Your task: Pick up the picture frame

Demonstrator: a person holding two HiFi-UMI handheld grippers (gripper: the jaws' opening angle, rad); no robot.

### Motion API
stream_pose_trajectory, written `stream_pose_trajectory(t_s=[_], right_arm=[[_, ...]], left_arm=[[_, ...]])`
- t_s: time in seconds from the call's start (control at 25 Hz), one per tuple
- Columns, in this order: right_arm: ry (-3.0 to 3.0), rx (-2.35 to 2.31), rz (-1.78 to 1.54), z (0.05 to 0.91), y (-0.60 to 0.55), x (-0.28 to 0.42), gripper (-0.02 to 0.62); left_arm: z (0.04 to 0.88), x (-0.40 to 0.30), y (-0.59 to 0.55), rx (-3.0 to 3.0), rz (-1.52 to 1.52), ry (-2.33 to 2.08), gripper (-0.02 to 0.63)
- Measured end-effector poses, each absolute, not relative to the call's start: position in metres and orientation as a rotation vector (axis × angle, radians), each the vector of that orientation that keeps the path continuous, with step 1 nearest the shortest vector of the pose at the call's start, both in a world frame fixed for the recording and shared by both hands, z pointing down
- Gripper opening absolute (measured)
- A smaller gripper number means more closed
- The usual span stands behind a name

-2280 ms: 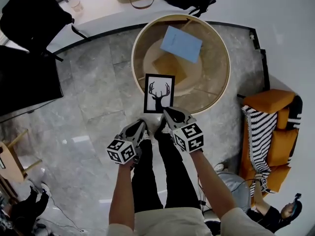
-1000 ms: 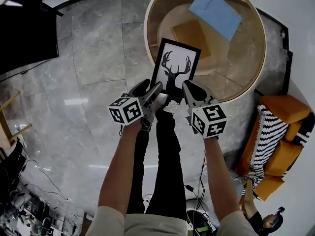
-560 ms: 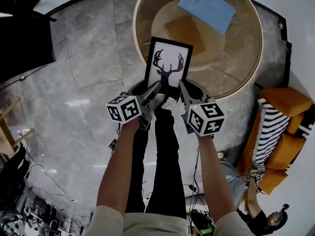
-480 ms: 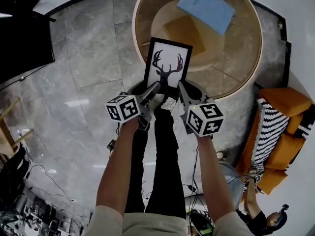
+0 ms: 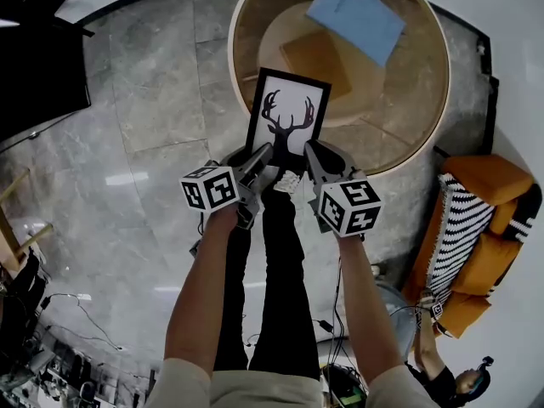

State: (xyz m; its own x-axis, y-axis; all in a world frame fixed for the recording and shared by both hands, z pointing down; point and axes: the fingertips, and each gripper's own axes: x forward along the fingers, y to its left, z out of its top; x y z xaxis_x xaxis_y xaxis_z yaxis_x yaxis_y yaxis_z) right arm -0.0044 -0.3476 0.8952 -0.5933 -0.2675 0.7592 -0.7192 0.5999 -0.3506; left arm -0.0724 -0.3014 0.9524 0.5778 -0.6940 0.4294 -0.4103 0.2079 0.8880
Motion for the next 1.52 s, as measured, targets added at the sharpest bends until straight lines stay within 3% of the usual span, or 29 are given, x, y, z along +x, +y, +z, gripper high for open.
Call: stream_pose_trajectory(t_s=[1.52], right_arm=[[-2.139, 0.783, 0.900, 0.870, -0.291, 0.025, 0.041]], left_arm=[[0.898, -0.066, -0.297, 1.485, -0.227, -1.047, 0.051]])
